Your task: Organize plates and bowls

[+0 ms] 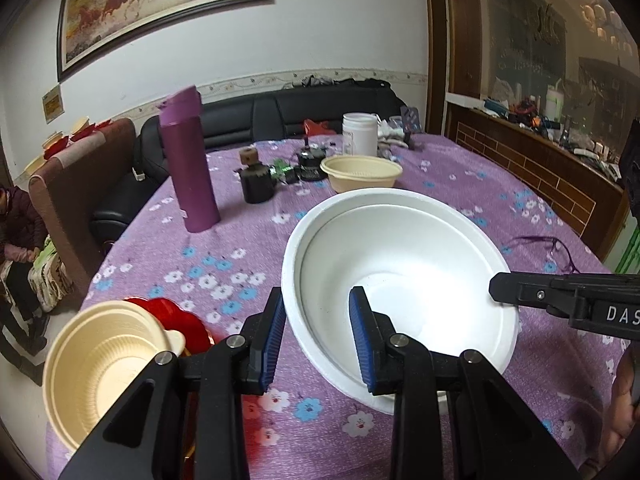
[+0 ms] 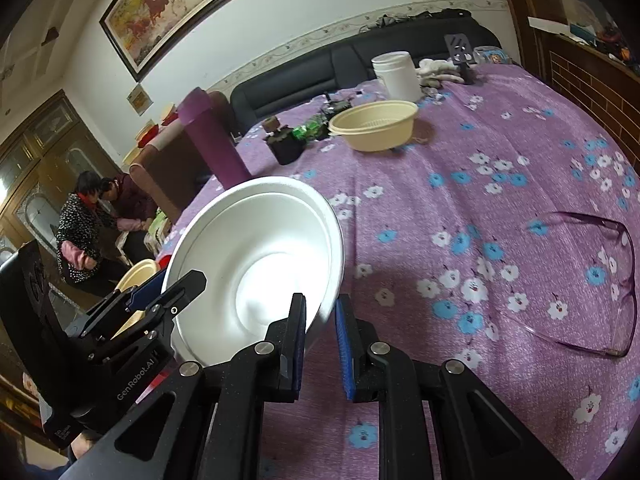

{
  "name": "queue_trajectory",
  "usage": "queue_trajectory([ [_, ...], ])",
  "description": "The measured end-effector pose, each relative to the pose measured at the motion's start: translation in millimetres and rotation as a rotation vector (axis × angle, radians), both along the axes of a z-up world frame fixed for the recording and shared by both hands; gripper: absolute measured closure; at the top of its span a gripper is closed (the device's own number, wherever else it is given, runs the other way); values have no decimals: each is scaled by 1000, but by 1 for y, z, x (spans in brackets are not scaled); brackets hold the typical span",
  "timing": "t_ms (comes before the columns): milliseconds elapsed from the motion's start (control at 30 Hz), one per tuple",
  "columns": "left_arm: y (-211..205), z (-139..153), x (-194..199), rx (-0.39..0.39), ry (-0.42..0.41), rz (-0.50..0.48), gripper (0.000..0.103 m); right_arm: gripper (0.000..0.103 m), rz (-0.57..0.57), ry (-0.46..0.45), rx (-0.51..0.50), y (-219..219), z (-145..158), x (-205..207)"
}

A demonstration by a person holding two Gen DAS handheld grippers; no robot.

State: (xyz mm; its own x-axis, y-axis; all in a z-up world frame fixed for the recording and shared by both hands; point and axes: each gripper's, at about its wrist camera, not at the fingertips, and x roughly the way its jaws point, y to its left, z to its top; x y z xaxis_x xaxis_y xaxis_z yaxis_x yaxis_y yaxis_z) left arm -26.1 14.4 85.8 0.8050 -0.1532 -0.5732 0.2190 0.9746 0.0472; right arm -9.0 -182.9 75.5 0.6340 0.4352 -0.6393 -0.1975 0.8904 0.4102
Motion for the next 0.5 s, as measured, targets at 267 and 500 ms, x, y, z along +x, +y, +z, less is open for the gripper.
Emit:
queue_trajectory([
  [267, 29, 24, -13, -22, -47, 42, 73, 86, 51, -39, 5, 22, 23, 1],
  [500, 61, 45, -29, -39, -92, 96, 72, 86, 127, -66, 19, 52, 40, 3],
])
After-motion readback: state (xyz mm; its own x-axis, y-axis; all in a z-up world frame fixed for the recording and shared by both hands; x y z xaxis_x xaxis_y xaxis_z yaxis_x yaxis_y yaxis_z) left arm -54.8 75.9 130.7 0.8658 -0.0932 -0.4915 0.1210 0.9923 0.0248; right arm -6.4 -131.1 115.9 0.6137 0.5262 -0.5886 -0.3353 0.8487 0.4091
